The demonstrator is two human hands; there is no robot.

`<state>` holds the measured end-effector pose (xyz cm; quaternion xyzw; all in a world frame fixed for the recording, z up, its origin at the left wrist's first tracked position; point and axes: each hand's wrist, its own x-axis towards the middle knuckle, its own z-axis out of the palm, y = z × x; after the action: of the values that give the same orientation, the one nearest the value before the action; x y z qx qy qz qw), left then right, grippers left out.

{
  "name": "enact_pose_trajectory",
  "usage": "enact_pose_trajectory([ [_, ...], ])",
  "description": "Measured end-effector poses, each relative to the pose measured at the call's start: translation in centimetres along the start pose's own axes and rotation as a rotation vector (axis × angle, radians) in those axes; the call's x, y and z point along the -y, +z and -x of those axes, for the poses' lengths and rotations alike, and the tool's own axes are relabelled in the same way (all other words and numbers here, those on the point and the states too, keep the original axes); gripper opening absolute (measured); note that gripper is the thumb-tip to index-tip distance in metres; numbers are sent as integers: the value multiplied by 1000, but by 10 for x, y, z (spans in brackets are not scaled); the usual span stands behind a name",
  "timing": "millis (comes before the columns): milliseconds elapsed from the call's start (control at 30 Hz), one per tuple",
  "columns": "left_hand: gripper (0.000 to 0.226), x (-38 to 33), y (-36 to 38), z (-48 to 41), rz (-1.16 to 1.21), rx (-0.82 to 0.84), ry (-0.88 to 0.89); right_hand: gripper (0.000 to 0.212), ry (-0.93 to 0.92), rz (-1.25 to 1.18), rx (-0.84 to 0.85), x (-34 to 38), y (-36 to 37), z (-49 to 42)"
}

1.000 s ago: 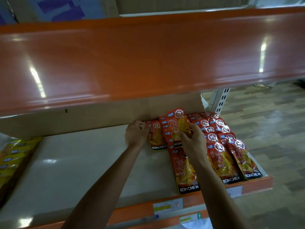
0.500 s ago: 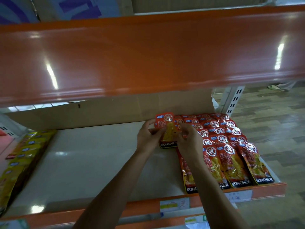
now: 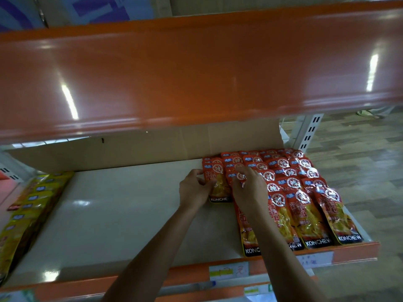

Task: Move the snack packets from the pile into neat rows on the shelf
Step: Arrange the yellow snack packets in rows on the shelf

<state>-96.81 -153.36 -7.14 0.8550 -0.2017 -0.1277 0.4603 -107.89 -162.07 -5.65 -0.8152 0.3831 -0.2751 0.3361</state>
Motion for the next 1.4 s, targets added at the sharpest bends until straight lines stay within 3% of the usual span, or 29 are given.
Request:
enact_pose_trajectory([
  [367, 46, -3, 2, 2, -250, -21, -6, 34, 1, 11, 19, -2, 0, 0],
  [933, 48, -3, -4, 3, -193, 1, -22, 34, -9, 48, 34, 8, -3, 4],
  [1167, 43, 15, -42, 21, -214, -48, 26, 33, -96, 55, 84, 42, 27, 22],
  [1400, 41, 62, -128, 43, -330, -186, 124, 35, -207, 13, 197, 104, 91, 70],
])
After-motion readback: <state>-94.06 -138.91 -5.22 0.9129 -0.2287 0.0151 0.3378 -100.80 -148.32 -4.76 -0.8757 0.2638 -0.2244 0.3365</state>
